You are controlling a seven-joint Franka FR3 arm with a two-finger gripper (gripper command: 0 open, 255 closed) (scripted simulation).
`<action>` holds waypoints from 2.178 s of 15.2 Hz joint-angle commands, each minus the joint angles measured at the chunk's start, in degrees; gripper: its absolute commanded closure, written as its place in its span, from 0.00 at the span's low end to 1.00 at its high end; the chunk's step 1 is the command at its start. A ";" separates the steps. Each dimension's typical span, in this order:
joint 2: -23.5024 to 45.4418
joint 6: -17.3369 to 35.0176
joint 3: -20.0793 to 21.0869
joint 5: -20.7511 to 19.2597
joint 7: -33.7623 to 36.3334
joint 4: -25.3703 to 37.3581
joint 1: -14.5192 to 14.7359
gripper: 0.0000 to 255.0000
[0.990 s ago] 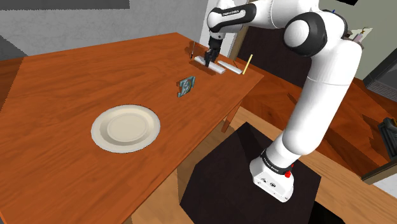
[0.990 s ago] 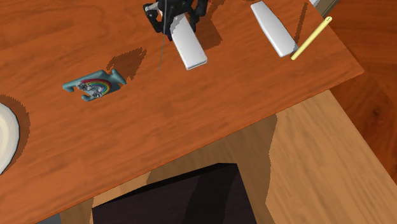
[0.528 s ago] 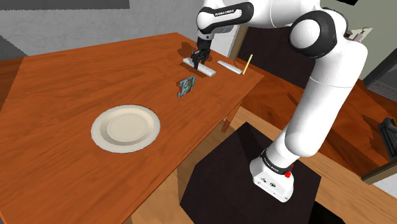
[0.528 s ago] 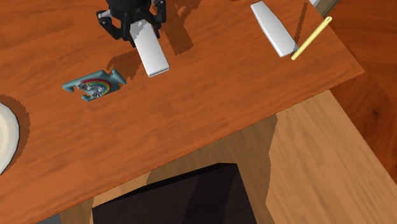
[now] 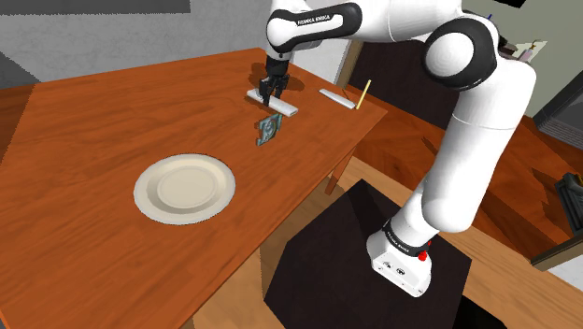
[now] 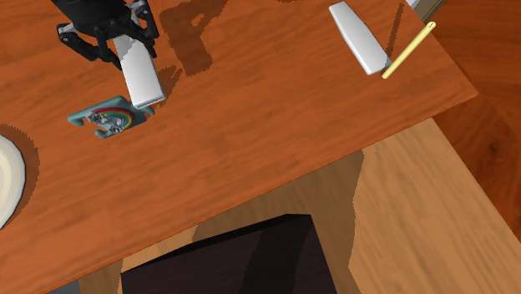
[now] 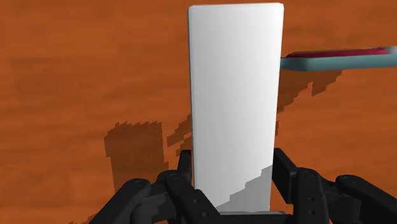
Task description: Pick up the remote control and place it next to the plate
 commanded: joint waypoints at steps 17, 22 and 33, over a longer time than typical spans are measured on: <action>14.71 -8.29 6.46 -1.14 20.36 22.92 13.38 1.00; 19.93 -10.02 7.17 -1.38 23.46 29.85 15.75 1.00; 21.61 -2.58 7.19 -1.36 23.46 24.10 15.76 1.00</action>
